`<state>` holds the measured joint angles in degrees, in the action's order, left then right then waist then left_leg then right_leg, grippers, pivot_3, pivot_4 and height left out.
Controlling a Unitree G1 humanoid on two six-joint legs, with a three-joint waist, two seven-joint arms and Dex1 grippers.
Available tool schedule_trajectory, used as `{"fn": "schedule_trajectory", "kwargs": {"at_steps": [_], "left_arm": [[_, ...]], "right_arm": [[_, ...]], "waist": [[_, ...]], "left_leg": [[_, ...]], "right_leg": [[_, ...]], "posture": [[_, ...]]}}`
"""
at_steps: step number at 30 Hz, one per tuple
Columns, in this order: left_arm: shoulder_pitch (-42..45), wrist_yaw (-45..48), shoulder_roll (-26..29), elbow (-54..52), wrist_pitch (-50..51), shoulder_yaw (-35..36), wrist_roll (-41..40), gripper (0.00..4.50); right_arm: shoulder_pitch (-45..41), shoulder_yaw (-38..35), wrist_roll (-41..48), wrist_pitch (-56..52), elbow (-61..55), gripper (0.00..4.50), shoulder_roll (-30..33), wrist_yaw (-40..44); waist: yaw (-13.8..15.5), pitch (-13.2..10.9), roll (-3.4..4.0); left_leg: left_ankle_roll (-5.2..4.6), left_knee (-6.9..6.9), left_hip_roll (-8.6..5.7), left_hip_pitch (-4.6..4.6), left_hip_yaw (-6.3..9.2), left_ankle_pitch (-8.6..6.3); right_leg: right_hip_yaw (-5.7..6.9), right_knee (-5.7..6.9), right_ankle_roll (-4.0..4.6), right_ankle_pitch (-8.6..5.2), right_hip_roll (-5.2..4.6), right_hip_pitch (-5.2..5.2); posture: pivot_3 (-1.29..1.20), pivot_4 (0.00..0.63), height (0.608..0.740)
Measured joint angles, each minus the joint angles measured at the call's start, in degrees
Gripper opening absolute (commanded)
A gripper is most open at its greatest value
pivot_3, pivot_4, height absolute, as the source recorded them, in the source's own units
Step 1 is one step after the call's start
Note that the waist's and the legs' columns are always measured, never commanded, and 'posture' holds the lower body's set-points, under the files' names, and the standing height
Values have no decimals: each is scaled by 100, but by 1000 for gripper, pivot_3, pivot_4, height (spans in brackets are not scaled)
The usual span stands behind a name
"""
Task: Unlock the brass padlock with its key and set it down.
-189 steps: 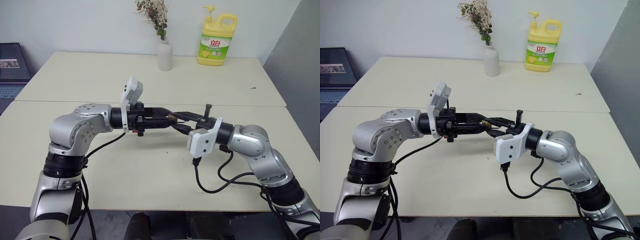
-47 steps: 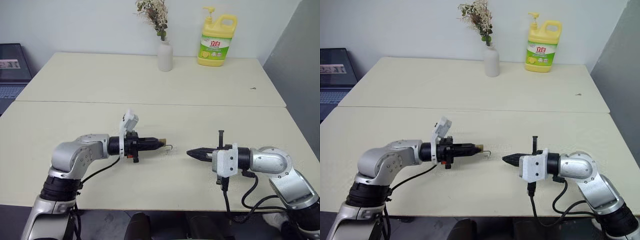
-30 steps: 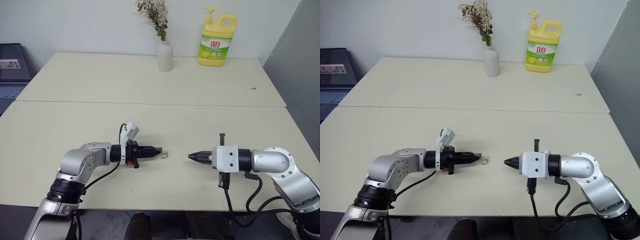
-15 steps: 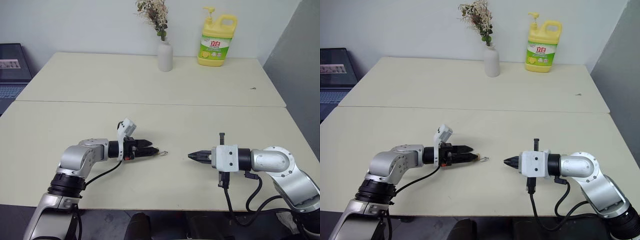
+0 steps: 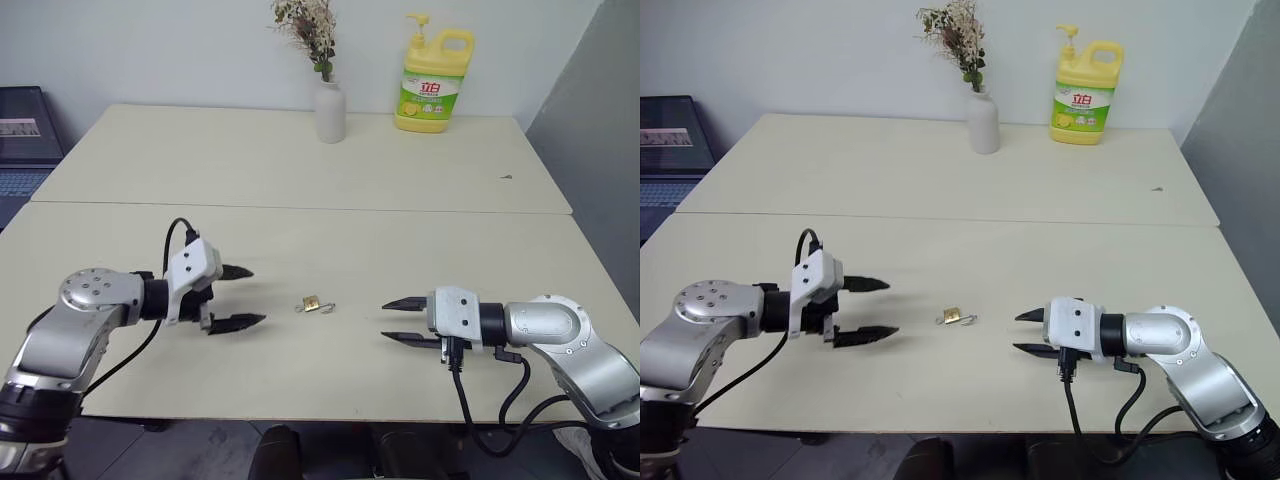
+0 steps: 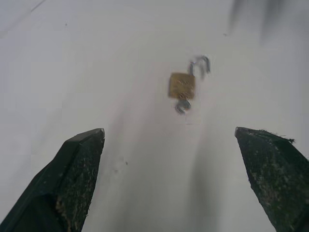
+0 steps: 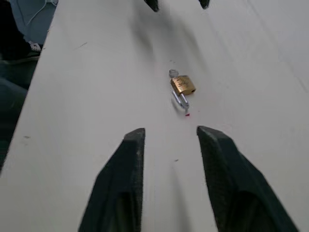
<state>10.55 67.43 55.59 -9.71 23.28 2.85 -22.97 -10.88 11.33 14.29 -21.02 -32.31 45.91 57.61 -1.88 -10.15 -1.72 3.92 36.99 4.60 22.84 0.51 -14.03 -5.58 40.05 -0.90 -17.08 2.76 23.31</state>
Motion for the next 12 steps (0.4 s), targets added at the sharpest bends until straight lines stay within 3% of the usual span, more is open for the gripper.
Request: {"fn": "schedule_trajectory", "kwargs": {"at_steps": [2,12], "left_arm": [[-168,21,6,-191,12,163,-84,4500],[-390,-191,4,-401,-130,388,30,4500]], "right_arm": [[0,0,164,-207,-6,3248,215,205],[-474,-2,279,-212,277,3248,215,447]], "waist": [[6,0,-1],[1,-1,-1]], "left_leg": [[0,1,0,1,-3,0],[0,0,1,0,-8,0]], "right_leg": [[0,0,0,0,-2,0],[-2,-2,0,0,-1,3]], "posture": [[0,150,740],[0,150,740]]}}
